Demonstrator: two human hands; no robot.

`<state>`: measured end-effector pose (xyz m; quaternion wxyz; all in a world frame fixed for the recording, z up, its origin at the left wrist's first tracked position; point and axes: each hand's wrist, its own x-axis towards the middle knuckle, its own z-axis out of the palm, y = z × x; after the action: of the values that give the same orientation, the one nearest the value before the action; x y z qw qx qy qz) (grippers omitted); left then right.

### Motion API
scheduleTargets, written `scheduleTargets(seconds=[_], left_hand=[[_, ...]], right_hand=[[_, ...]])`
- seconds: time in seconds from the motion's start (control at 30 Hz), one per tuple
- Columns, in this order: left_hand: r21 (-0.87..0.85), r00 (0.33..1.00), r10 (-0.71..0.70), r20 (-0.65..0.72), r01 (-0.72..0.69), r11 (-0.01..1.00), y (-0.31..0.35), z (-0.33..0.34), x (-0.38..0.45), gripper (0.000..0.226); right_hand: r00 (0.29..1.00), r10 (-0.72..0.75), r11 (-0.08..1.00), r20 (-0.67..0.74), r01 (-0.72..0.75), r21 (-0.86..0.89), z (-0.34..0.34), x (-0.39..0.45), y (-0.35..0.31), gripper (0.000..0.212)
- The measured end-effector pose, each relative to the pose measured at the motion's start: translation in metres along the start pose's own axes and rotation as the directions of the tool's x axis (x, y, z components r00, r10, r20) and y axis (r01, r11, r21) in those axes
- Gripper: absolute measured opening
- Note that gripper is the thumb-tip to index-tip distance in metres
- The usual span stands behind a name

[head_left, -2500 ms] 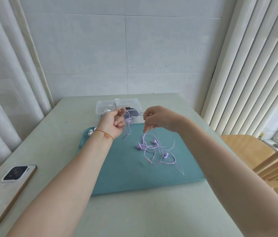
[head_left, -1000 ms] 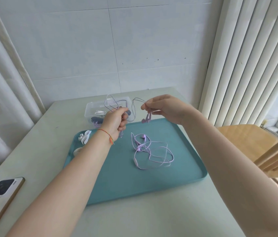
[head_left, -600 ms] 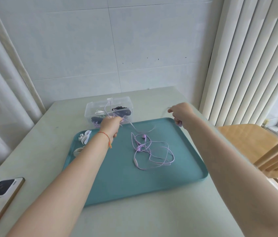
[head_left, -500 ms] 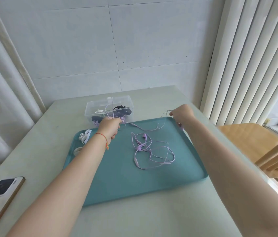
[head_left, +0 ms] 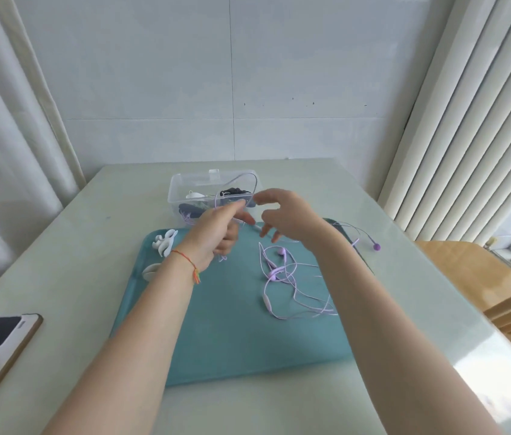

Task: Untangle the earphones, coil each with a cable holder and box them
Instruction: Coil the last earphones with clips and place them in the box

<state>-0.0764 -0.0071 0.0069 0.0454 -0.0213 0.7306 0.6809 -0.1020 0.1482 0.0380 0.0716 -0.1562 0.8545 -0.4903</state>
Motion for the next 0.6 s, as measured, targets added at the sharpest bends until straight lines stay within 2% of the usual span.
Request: scheduleTargets(seconds=[0.07, 0.17, 0.23, 0.3, 0.33, 0.4, 0.47, 0.53, 0.6], left_hand=[[-0.035, 0.999, -0.003, 0.038, 0.004, 0.999, -0.001, 0.0, -0.001, 0.041], [-0.118, 0.999, -0.012, 0.038, 0.016, 0.993, -0.001, -0.004, -0.002, 0.043], [-0.231, 1.0, 0.009, 0.03, -0.002, 0.973, 0.001, -0.003, 0.0, 0.044], [-0.249, 0.999, 0.04, 0.004, -0.038, 0.968, 0.002, 0.0, 0.002, 0.047], [-0.173, 0.997, 0.067, -0.029, -0.071, 0.982, 0.002, 0.001, 0.002, 0.049], [0.107, 0.986, 0.135, -0.093, -0.125, 0.986, 0.004, 0.002, -0.001, 0.055], [0.363, 0.973, 0.199, -0.117, -0.144, 0.921, 0.008, 0.0, -0.004, 0.061], [0.446, 0.98, 0.192, -0.055, -0.148, 0.883, 0.011, -0.002, -0.005, 0.058], [0.447, 0.981, 0.194, -0.028, -0.161, 0.88, 0.008, -0.005, -0.004, 0.052]], right_hand=[[0.996, -0.015, 1.0, 0.089, 0.013, 0.019, 0.008, -0.003, -0.001, 0.045], [0.982, -0.044, 0.988, 0.181, 0.016, 0.151, 0.009, -0.004, 0.001, 0.034], [0.978, -0.061, 0.982, 0.198, 0.023, 0.185, 0.009, -0.005, 0.002, 0.03], [0.983, -0.071, 0.991, 0.169, 0.05, 0.123, 0.01, -0.004, 0.004, 0.026], [0.985, -0.073, 0.992, 0.157, 0.056, 0.111, 0.011, -0.004, 0.004, 0.024], [0.987, -0.076, 0.989, 0.142, 0.057, 0.135, 0.013, -0.005, 0.001, 0.018], [0.989, -0.094, 0.981, 0.111, 0.073, 0.179, 0.013, -0.008, -0.002, 0.011], [0.996, -0.085, 0.975, 0.025, 0.078, 0.21, 0.012, -0.007, -0.003, 0.014], [0.996, -0.035, 0.983, -0.087, 0.05, 0.176, 0.007, -0.005, -0.002, 0.018]])
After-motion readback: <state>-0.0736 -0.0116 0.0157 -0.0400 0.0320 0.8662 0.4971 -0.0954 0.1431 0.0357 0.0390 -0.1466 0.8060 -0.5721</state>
